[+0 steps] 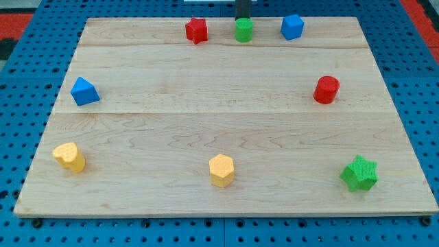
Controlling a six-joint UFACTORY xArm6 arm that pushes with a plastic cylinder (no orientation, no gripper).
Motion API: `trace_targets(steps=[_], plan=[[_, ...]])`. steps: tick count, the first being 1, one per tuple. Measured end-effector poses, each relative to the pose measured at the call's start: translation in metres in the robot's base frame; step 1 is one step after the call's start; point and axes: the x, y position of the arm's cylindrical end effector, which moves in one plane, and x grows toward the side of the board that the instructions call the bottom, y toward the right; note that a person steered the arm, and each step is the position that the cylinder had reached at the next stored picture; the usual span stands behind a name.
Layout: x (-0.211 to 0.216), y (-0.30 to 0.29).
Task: Move the cube diagonal top right to the red circle
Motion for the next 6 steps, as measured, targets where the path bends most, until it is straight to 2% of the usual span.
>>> trace_targets(steps=[1,2,3,4,5,6], plan=[[0.000,0.041],[0.020,0.100],[0.055,0.121],[0.075,0.133],[0.075,0.141],[0.113,0.111]])
